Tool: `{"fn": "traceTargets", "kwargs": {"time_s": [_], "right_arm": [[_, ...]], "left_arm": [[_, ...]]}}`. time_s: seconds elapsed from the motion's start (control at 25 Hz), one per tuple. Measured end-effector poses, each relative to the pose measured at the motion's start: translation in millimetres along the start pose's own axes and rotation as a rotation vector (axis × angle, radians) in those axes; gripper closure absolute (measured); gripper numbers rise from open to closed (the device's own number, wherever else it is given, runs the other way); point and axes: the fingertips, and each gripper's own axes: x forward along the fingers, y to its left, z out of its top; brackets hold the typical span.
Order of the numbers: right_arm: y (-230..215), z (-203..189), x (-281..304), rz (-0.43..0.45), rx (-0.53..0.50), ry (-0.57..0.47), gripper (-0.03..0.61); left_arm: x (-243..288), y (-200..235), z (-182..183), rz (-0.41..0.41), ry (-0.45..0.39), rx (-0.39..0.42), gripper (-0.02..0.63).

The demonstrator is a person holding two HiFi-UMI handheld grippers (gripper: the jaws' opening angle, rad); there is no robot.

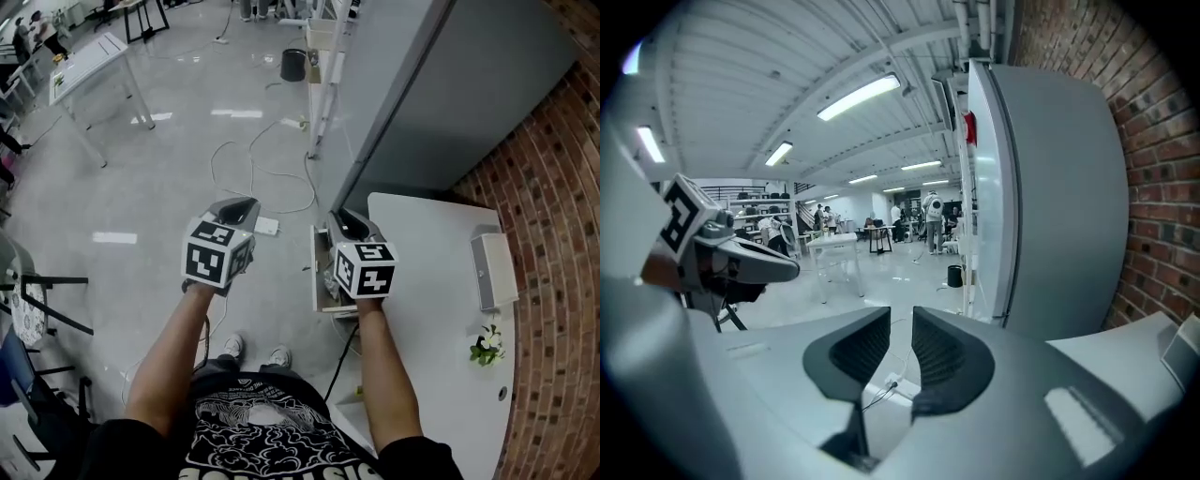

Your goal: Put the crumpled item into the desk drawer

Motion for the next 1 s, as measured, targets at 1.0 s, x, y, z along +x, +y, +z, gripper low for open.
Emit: {"fn": "traceTargets", "kwargs": {"time_s": [1.0], "right_arm": [[-1, 65, -52, -0.21, -0.007, -0.157, 0.578]], "left_arm": [[3, 17, 43, -0.137, -0.091, 0.055, 0.611]]}}
